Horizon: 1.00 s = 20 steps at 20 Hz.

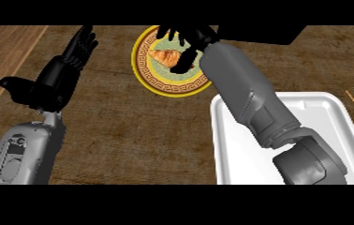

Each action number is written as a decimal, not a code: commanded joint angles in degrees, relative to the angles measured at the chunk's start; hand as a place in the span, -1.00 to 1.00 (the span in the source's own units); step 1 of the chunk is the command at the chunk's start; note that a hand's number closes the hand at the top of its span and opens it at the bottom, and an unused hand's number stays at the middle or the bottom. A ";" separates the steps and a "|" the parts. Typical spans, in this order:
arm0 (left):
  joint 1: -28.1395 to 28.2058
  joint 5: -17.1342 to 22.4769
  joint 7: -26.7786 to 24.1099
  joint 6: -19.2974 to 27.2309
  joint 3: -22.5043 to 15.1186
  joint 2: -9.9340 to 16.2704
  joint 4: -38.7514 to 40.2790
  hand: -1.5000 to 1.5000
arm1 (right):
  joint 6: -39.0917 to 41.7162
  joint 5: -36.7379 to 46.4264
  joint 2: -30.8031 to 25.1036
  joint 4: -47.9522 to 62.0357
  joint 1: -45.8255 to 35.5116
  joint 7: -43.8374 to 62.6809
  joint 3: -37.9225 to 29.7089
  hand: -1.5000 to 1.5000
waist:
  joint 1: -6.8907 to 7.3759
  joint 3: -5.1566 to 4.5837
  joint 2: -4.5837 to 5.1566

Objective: Pick the croissant from the tray and place it in the plate

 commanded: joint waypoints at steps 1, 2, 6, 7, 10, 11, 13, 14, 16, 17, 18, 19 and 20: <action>-2.24 -0.49 -0.15 0.55 -0.43 -0.98 1.13 0.00 | 1.54 -2.69 0.10 2.95 -0.07 0.32 0.05 -1.00 | 0.99 0.01 0.31; -0.15 -1.48 -1.75 1.17 -1.09 -1.75 1.38 0.00 | 3.86 -3.78 0.10 2.75 -1.93 0.83 -1.18 -1.00 | 0.58 0.00 0.25; -1.12 -1.54 -1.59 0.68 -1.93 -2.20 1.21 0.00 | 2.67 -8.47 0.10 2.77 -0.06 -3.25 -3.36 -1.00 | 2.42 0.04 0.51; -2.52 -1.00 0.07 0.12 -1.94 -1.84 0.63 0.00 | 2.89 -9.91 0.10 2.55 -0.56 -3.72 -4.39 -1.00 | 2.46 0.07 0.41; -2.12 -1.13 0.22 0.10 -1.79 -1.66 0.87 0.00 | 0.42 -14.17 0.10 1.99 -0.98 -4.31 -7.92 -1.00 | 2.12 0.07 0.44; -0.56 -0.87 -0.75 -0.44 -1.17 -0.99 0.89 0.00 | -0.19 -15.71 0.10 1.92 -1.54 -4.51 -8.74 -1.00 | 2.18 0.04 0.11; -2.00 -1.25 -0.14 0.13 -0.68 -0.62 0.79 0.00 | 1.19 -18.24 0.10 2.18 -1.18 -5.97 -10.89 -1.00 | 1.05 0.08 0.07; -2.23 -0.63 -0.37 0.29 0.21 -0.90 2.65 0.00 | 3.44 -19.17 0.10 2.29 -1.69 -5.98 -11.83 -1.00 | 0.09 0.06 0.23; -2.97 -0.56 1.88 0.26 -0.41 -0.80 -0.16 0.00 | 3.52 -21.01 0.10 3.25 -2.85 -4.19 -13.37 -1.00 | 0.67 0.08 0.13; 1.40 -0.29 -2.95 -0.26 2.16 0.76 1.83 0.00 | 5.47 -20.56 -0.32 1.82 -2.50 -4.35 -13.65 -1.00 | -1.62 0.02 -0.10; -0.72 -1.24 0.42 1.20 0.11 -1.02 0.41 0.00 | 3.45 -21.41 0.10 2.71 -2.27 -3.75 -14.40 -1.00 | -0.70 0.07 0.20; -0.90 -1.43 1.00 1.13 0.01 -0.83 0.31 0.00 | 4.64 -22.21 -0.57 1.86 -1.78 -4.08 -15.33 -1.00 | -2.18 0.09 -0.20; -0.40 -1.49 -0.22 1.14 0.01 -1.11 0.79 0.00 | 3.18 -22.77 -0.40 2.06 -1.34 -4.43 -16.08 -1.00 | -1.20 0.07 0.38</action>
